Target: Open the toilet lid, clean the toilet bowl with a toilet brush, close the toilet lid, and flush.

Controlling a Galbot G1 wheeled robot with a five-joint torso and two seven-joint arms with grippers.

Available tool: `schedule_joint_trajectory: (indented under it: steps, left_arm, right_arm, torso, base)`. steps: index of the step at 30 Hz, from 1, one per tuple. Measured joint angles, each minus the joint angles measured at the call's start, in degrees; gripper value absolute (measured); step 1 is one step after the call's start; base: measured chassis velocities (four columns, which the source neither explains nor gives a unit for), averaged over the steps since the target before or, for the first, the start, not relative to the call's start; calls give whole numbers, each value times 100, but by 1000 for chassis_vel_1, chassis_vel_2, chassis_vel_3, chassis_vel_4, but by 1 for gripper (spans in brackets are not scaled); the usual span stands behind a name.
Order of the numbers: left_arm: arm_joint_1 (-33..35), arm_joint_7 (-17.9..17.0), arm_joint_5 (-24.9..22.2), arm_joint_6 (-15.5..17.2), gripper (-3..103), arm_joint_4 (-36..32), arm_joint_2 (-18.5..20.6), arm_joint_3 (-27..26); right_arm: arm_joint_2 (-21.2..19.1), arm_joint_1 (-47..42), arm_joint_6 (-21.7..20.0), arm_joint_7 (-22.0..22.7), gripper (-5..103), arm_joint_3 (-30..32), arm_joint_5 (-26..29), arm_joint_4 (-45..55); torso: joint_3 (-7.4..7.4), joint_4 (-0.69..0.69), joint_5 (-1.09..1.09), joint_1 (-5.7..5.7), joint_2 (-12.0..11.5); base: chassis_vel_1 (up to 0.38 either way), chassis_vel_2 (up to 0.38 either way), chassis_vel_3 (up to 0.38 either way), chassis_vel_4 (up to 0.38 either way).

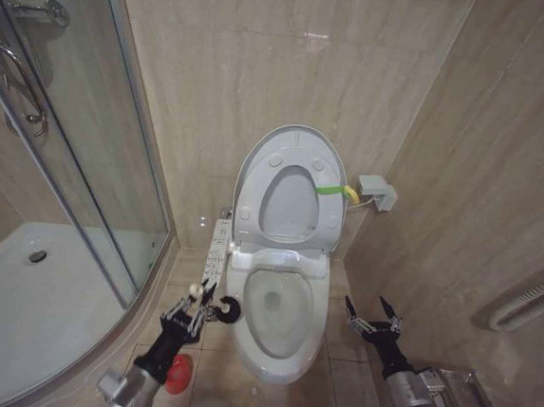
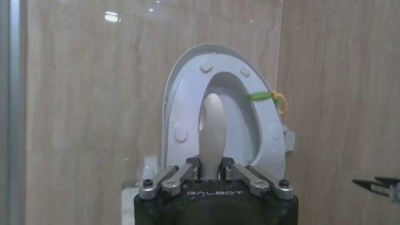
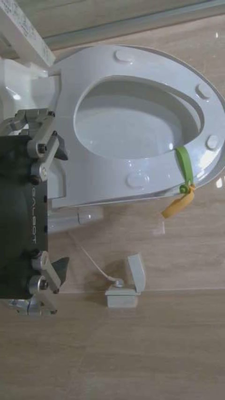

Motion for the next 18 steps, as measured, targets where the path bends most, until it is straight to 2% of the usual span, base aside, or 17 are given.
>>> schedule_joint_trajectory:
  steps: [9,18]
  left_arm:
    - [551,-151,463,-273,19,13,-258,-386]
    - [675,-459,545,-354,19,216,-305,-937]
  right_arm:
    - [0,0,0,0,100,0,0,0]
    - [0,0,0,0,100,0,0,0]
  torso:
    - [0,0,-1,0,0]
    - [0,0,0,0,0]
  base:
    - [0,0,0,0]
    - [0,0,0,0]
